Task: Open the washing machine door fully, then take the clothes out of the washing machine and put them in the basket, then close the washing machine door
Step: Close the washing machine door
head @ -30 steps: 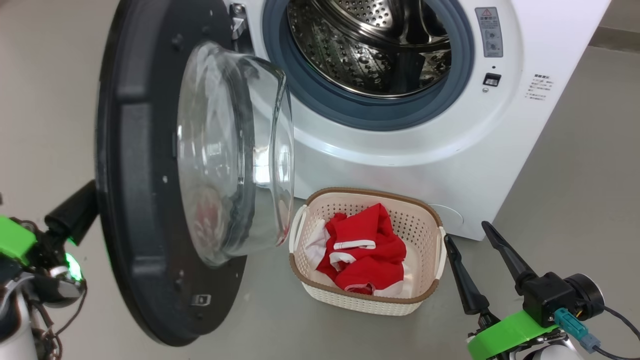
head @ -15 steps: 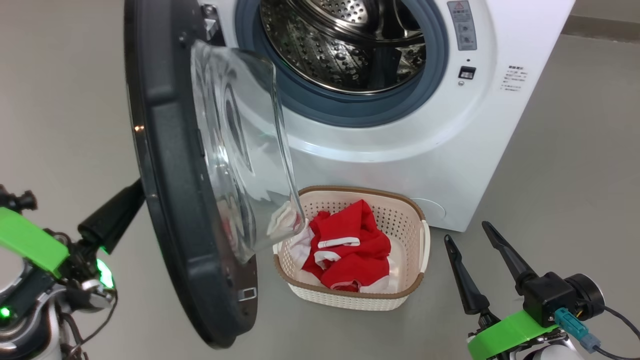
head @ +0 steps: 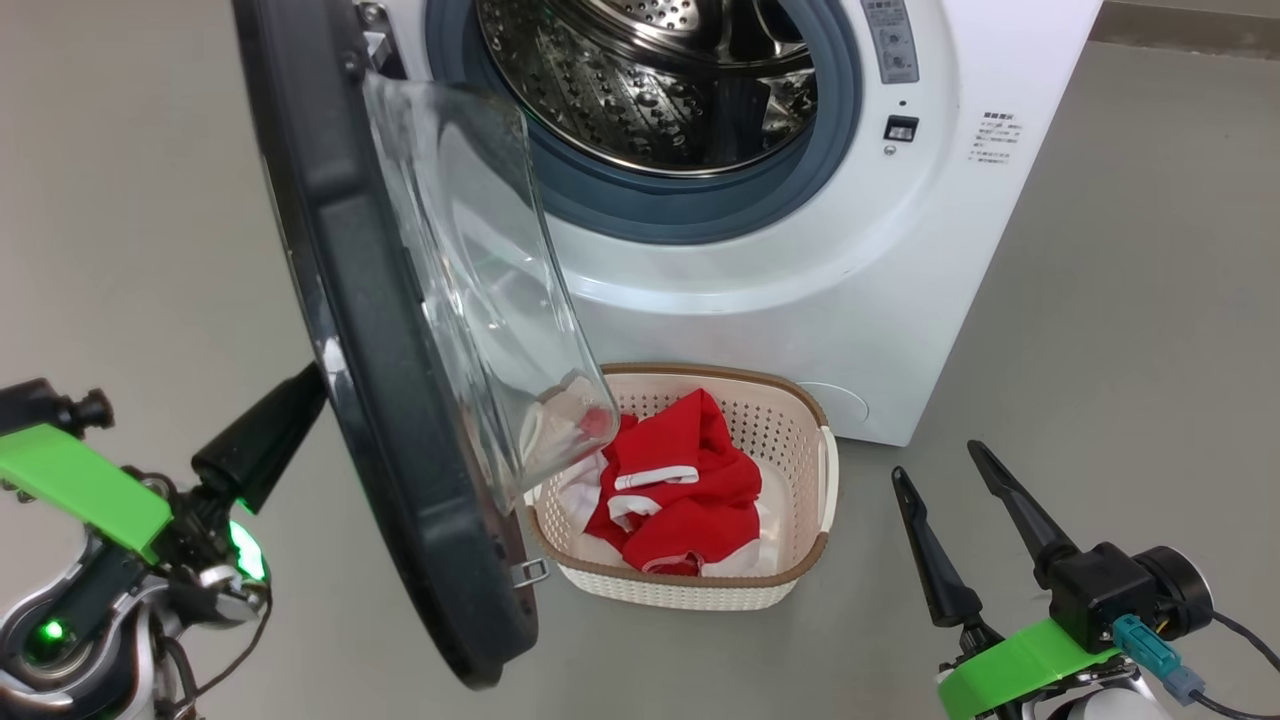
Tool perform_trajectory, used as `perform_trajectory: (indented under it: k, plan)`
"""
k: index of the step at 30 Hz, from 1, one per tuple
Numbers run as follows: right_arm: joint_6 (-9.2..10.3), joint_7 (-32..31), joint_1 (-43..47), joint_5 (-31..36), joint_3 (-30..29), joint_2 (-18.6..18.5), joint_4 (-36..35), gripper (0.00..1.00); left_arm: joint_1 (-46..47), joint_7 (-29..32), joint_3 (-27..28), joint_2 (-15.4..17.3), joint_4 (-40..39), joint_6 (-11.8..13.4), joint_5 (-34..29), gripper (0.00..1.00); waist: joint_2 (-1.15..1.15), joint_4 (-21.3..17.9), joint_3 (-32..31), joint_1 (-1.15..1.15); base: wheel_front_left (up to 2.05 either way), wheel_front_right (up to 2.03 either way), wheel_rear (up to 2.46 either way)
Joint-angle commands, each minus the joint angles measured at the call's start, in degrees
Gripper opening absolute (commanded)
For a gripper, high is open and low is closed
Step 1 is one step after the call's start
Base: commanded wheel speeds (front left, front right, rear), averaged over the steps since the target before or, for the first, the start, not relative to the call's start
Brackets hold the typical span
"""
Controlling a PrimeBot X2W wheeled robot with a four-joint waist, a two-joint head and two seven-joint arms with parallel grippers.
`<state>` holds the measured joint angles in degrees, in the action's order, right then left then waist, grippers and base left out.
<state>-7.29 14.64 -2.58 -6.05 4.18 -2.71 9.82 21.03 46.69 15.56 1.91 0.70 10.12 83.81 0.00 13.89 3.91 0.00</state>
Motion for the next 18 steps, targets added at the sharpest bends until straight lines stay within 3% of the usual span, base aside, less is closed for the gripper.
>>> perform_trajectory:
  k: [1, 18]
  plan:
    - [-0.2, 0.36, -2.14, 0.03, 1.16, -0.17, -1.51, 1.0, 0.32, 0.0, 0.66, 0.98, -2.31, 0.06, 0.8, 0.0, 0.0, -0.18, 0.09, 0.0, 0.0, 0.0, 0.0]
    - [-0.2, 0.36, -2.35, 0.06, 0.67, -0.17, -1.65, 1.0, -0.48, -1.69, -1.02, 0.98, -3.0, -0.14, 1.83, 0.0, 0.0, -0.97, 0.64, 0.0, 0.0, 0.0, 0.0]
